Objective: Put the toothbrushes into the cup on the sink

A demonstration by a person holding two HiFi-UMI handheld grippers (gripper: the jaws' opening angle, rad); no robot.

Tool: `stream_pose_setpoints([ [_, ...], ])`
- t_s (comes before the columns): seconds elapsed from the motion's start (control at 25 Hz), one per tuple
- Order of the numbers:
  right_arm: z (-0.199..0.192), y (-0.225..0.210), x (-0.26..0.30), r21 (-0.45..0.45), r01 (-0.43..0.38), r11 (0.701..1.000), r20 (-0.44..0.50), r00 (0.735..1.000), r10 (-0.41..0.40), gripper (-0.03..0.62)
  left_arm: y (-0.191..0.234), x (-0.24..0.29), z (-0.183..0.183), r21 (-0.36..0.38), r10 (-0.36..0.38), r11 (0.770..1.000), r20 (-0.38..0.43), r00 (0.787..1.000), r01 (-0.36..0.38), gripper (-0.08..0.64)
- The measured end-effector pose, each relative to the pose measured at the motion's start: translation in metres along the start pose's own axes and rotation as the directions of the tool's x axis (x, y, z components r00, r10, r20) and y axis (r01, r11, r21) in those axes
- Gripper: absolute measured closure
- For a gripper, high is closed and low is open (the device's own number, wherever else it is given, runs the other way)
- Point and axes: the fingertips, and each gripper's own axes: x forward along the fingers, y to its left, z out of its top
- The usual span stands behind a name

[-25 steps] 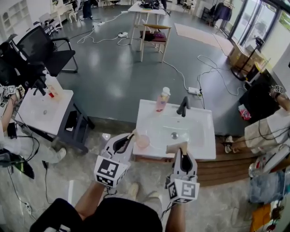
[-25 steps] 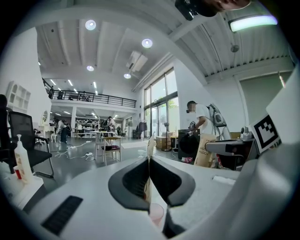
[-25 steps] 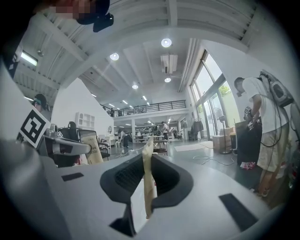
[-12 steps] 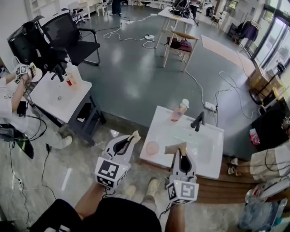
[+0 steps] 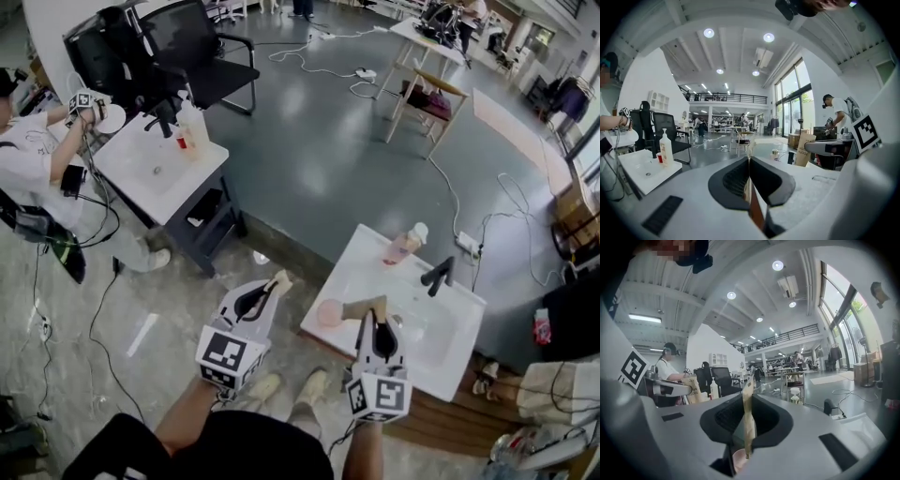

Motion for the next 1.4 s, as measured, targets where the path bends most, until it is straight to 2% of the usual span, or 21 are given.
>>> stream_pose_setpoints([
  [0.44, -0.05, -0.001, 0.031, 0.037, -0.08, 0.996, -0.106, 0.991, 0.083, 0.546, 0.018, 0.003, -0.034, -0.05, 0.096, 0.994, -0.073, 0.993, -0.1, 0.554],
  [0.96, -0.104, -0.009, 0.049, 0.047, -0.106, 0.993, -0.194, 0.974, 0.114, 0.545, 0.024, 0.011, -0.072, -0.071, 0.138, 0.986, -0.13, 0.982, -0.148, 0.554],
  [1.4, -0.135, -0.007, 0.058, 0.035, -0.135, 0.99, -0.218, 0.966, 0.139, 0.545, 0.024, 0.012, -0.099, -0.087, 0.148, 0.983, -0.163, 0.975, -0.164, 0.554],
])
